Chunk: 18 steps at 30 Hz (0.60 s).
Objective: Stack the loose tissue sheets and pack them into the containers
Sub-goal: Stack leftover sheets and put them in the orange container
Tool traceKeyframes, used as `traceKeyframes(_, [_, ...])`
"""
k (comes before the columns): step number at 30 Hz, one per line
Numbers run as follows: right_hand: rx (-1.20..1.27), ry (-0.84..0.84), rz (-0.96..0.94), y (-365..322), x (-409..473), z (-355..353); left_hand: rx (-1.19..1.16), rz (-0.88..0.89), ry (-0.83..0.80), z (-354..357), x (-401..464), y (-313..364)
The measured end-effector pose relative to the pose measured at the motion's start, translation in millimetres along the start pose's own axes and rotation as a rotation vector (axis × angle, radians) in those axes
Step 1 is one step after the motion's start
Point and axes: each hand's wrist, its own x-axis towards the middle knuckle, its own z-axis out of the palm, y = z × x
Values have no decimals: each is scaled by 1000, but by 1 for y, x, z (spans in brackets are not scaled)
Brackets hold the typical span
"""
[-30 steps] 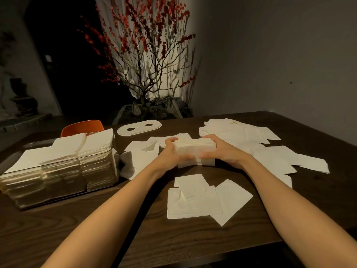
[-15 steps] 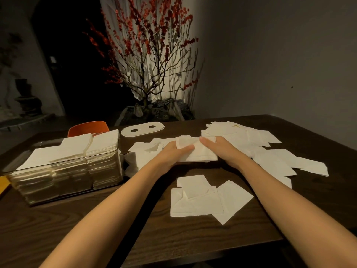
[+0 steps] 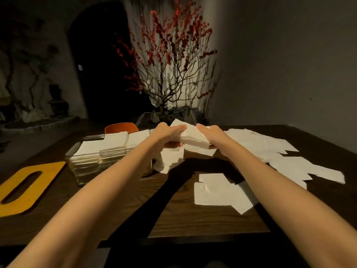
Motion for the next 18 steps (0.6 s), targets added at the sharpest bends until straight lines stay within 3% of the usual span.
traceKeyframes(9, [14, -133, -153, -49, -18, 58, 175, -38, 166, -83, -20, -15])
traceKeyframes(18, [-62, -252, -299, -94, -23, 117, -32, -32, 285, -150, -16, -44])
